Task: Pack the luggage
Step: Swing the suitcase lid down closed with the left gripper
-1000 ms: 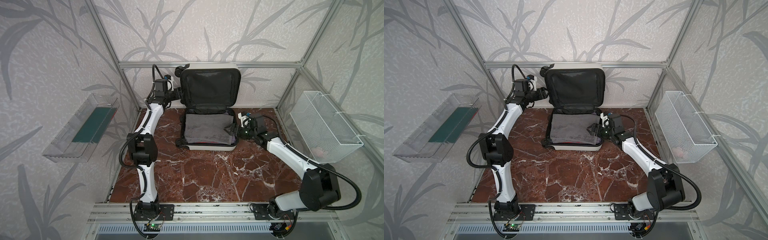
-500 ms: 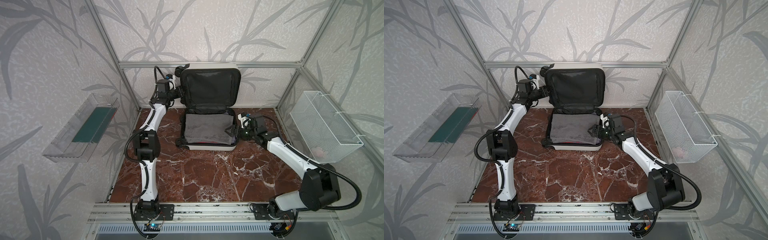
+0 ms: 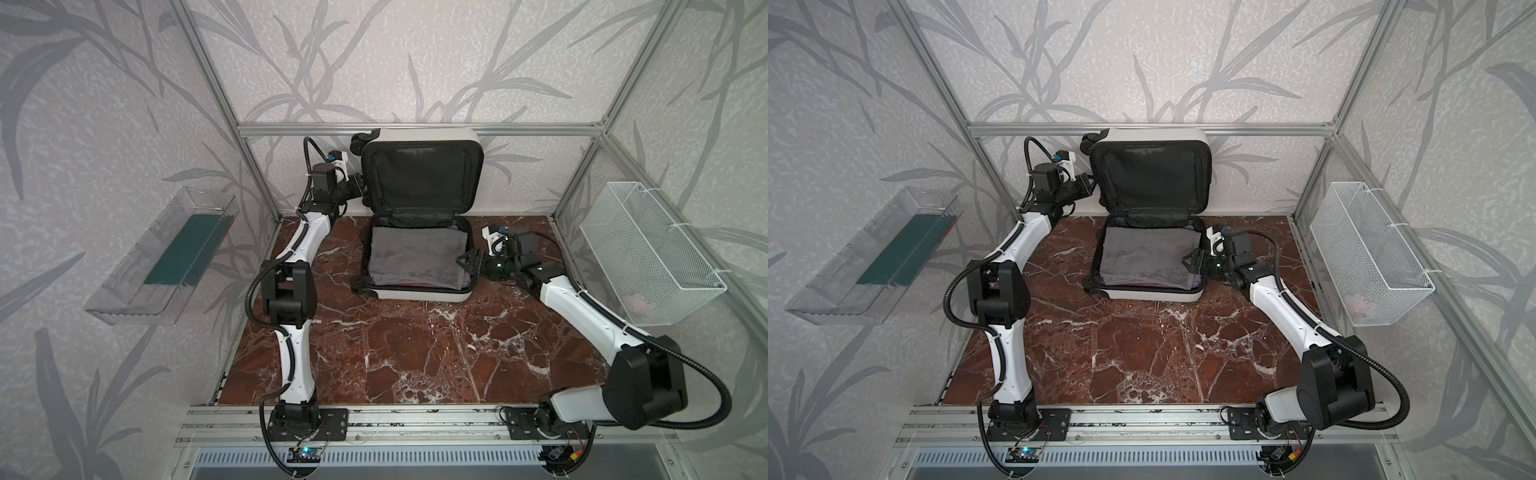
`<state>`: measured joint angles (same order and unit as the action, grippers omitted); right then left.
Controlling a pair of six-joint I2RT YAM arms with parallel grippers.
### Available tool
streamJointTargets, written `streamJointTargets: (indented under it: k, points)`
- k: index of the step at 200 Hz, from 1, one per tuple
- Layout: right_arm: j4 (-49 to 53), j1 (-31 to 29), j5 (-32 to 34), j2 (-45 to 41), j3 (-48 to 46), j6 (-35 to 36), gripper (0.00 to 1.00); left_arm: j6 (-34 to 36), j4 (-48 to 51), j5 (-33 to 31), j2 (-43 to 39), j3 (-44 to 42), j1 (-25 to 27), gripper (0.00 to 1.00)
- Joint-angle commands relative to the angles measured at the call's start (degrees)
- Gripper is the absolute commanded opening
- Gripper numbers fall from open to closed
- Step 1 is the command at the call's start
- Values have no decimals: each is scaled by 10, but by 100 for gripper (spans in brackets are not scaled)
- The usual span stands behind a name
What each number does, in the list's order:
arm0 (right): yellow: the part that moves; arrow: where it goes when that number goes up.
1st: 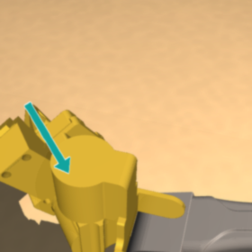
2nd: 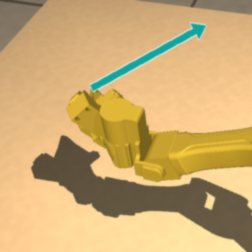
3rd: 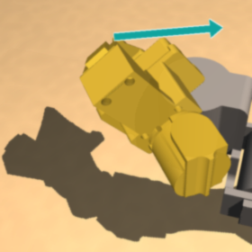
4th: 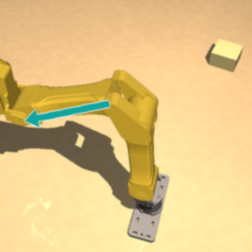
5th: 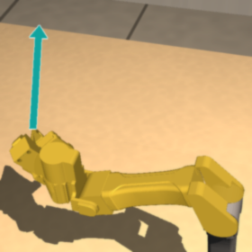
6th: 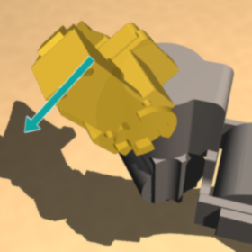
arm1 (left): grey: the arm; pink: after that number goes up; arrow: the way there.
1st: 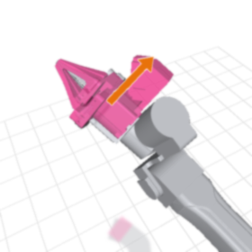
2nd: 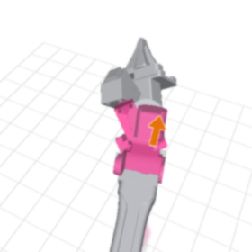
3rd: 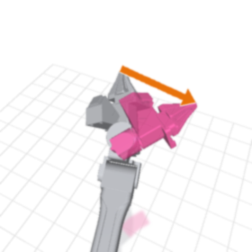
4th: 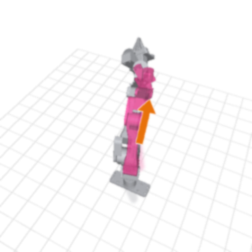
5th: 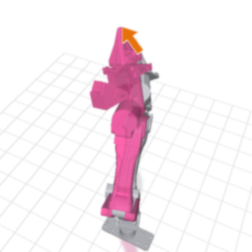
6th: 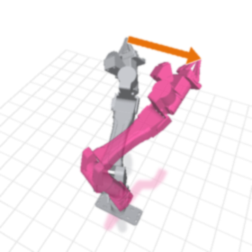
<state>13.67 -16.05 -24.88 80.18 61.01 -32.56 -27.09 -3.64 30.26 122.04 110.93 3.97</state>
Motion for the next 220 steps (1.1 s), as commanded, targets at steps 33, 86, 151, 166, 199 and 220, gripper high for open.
streamJointTargets:
  k: [33, 86, 151, 166, 199, 220]
  points:
    - [18, 46, 23, -73, -9, -20, 63, -54, -125, 10, -173, -219, 10, 0]
    - [50, 105, 38, -138, -31, -35, 70, -118, -187, -56, -379, -527, 10, 49]
    - [55, 111, 18, -163, -54, -56, 74, -174, -14, -287, -647, -747, 11, 93]
    - [48, 111, 10, -166, -65, -61, 75, -147, 4, -268, -652, -733, 10, 97]
    - [45, 111, -2, -174, -91, -62, 76, -107, 26, -194, -599, -681, 9, 99]
    - [47, 111, -8, -182, -108, -58, 77, -91, 30, -150, -556, -648, 9, 99]
